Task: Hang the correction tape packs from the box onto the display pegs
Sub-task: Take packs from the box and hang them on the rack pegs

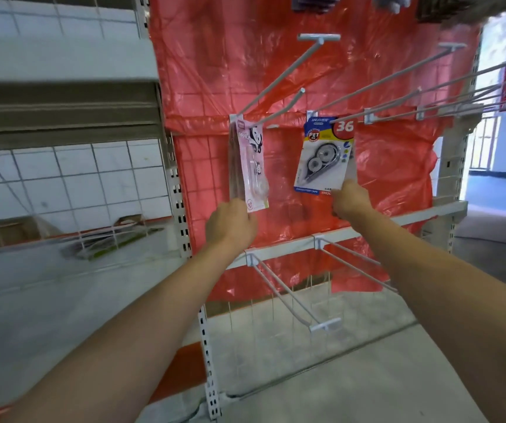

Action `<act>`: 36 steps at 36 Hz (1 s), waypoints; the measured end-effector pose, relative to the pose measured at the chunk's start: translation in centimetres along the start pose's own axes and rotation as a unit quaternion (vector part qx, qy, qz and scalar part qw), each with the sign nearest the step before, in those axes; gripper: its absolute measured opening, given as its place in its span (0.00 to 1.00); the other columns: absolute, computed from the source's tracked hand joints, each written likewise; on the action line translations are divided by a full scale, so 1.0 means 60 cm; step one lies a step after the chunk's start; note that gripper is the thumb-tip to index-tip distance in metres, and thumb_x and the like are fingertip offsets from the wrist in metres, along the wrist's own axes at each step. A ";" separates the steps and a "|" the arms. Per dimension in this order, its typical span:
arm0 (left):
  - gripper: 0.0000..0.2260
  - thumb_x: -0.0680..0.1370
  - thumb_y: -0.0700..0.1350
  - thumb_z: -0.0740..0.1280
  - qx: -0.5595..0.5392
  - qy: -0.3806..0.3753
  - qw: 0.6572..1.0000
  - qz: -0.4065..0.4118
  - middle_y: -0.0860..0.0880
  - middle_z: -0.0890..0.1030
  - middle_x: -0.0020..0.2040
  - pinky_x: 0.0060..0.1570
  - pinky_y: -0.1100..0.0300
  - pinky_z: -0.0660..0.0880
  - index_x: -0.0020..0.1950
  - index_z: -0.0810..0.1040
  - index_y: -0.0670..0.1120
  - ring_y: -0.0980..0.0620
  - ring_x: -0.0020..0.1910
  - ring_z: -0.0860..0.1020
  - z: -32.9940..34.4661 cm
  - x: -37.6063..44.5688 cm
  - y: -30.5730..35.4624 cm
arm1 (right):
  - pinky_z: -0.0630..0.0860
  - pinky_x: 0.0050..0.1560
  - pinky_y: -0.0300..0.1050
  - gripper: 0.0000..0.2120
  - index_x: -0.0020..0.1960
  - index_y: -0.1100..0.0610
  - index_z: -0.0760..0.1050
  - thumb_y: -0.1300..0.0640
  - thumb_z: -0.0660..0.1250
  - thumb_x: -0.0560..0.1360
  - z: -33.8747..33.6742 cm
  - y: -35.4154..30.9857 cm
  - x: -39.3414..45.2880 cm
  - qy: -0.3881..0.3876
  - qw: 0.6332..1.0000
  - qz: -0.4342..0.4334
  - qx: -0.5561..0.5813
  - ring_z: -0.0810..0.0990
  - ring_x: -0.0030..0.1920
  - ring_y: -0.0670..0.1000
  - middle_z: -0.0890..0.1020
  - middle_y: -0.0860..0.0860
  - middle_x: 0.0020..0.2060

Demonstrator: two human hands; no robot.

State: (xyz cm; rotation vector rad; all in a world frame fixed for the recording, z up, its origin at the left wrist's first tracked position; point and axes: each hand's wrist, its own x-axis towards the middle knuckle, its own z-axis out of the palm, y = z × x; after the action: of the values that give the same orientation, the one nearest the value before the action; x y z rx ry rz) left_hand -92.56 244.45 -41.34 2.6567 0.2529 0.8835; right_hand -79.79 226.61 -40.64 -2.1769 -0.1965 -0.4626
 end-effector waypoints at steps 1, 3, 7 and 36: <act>0.12 0.78 0.41 0.61 0.035 -0.017 0.999 0.000 0.46 0.75 0.30 0.30 0.57 0.73 0.38 0.76 0.39 0.46 0.31 0.77 0.000 -0.008 0.004 | 0.74 0.56 0.56 0.16 0.66 0.70 0.66 0.64 0.56 0.80 -0.001 0.003 -0.003 -0.003 1.000 -0.009 -0.028 0.76 0.58 0.66 0.76 0.69 0.58; 0.10 0.77 0.41 0.61 0.090 -0.038 0.995 0.009 0.43 0.75 0.32 0.32 0.57 0.72 0.41 0.78 0.38 0.43 0.34 0.77 0.002 -0.021 0.014 | 0.71 0.47 0.52 0.19 0.69 0.68 0.63 0.64 0.56 0.79 -0.004 0.009 -0.008 -0.002 0.996 -0.026 -0.089 0.77 0.53 0.65 0.77 0.68 0.56; 0.09 0.77 0.41 0.60 0.135 -0.046 0.988 0.067 0.38 0.81 0.45 0.40 0.53 0.75 0.44 0.77 0.37 0.38 0.45 0.80 0.007 -0.030 0.043 | 0.72 0.52 0.55 0.15 0.65 0.65 0.66 0.63 0.54 0.80 -0.022 0.022 -0.029 0.009 0.982 -0.019 -0.185 0.76 0.57 0.66 0.76 0.65 0.58; 0.21 0.79 0.50 0.60 0.158 -0.132 0.913 0.351 0.36 0.64 0.70 0.71 0.41 0.56 0.69 0.67 0.43 0.34 0.72 0.58 0.209 -0.213 0.340 | 0.71 0.56 0.52 0.15 0.63 0.61 0.68 0.58 0.60 0.78 -0.309 0.326 -0.335 -0.069 0.915 0.052 -0.393 0.73 0.60 0.61 0.74 0.58 0.61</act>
State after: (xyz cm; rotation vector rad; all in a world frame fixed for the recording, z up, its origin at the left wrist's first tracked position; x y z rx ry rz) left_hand -93.77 218.91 -50.42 3.1772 -0.7321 0.6832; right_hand -97.10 200.52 -52.87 -2.9973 0.0483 -0.3564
